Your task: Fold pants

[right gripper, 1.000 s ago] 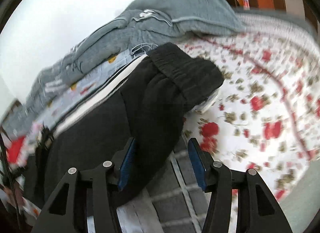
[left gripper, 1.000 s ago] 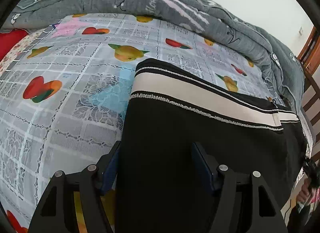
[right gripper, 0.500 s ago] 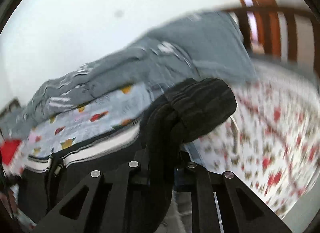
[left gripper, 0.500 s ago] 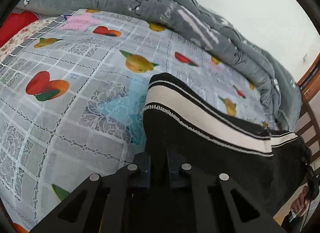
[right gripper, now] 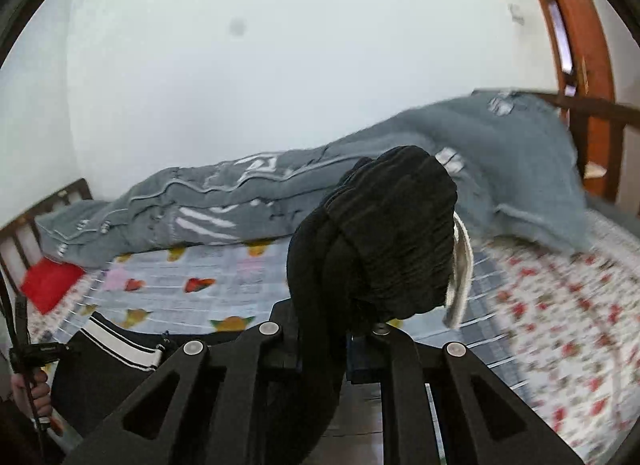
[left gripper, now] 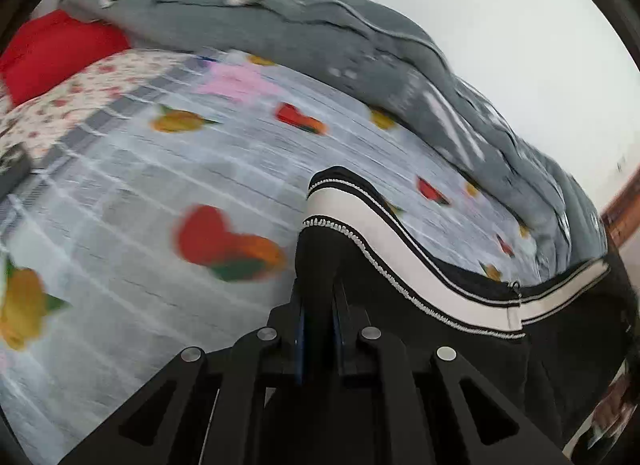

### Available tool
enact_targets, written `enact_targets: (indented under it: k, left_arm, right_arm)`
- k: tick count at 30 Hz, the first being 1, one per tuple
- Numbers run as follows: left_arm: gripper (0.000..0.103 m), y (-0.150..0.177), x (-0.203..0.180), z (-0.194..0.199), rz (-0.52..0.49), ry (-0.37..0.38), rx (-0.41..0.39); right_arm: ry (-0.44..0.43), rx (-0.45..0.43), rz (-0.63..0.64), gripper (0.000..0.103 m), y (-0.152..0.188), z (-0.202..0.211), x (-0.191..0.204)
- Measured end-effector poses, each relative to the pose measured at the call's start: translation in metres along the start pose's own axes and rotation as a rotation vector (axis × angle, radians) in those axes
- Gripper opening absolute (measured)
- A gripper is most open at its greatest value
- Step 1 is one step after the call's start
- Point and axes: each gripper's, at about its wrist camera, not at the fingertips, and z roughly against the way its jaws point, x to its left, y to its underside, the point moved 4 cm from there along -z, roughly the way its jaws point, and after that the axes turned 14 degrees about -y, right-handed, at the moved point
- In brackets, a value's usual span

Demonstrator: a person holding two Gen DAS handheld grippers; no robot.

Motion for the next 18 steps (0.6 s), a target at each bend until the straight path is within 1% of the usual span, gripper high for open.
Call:
enact_targets:
  k: [3, 6, 7, 8, 9, 11, 12, 13, 14, 15, 17, 18]
  left_arm:
    - [0.011, -0.008, 0.025, -0.002, -0.002, -0.044, -0.011]
    - [0.014, -0.005, 0.034, -0.013, -0.026, -0.091, 0.005]
    - [0.018, -0.002, 0.035, -0.016, -0.034, -0.101, 0.013]
    - [0.026, 0.001, 0.036, -0.02, -0.042, -0.122, 0.021]
    - [0.027, 0.003, 0.036, -0.023, -0.046, -0.149, 0.026]
    - [0.032, 0.005, 0.037, -0.025, -0.042, -0.167, 0.024]
    - [0.033, 0.006, 0.038, -0.024, -0.038, -0.169, 0.025]
    - [0.034, 0.007, 0.038, -0.022, -0.037, -0.17, 0.028]
    - [0.035, 0.009, 0.038, -0.018, -0.037, -0.171, 0.031]
    - [0.035, 0.011, 0.038, -0.014, -0.039, -0.173, 0.028]
    - [0.035, 0.013, 0.037, -0.005, -0.051, -0.184, 0.011]
    - [0.037, 0.015, 0.035, 0.001, -0.055, -0.188, 0.0]
  right_arm:
    - [-0.02, 0.05, -0.057, 0.013, 0.023, -0.029, -0.002]
    - [0.025, 0.118, -0.097, 0.013, 0.053, -0.052, -0.023]
    - [0.043, 0.144, -0.121, 0.015, 0.064, -0.057, -0.034]
    - [0.057, 0.176, -0.16, 0.017, 0.077, -0.062, -0.047]
    - [0.072, 0.217, -0.198, 0.019, 0.089, -0.066, -0.061]
    - [0.082, 0.31, -0.258, 0.028, 0.11, -0.073, -0.08]
    - [0.081, 0.323, -0.272, 0.035, 0.117, -0.07, -0.085]
    - [0.078, 0.312, -0.269, 0.042, 0.12, -0.062, -0.086]
    - [0.098, 0.304, -0.248, 0.046, 0.119, -0.053, -0.085]
    - [0.14, 0.299, -0.209, 0.052, 0.117, -0.042, -0.082]
    - [0.169, 0.285, -0.161, 0.052, 0.111, -0.025, -0.078]
    - [0.175, 0.273, -0.15, 0.052, 0.107, -0.018, -0.076]
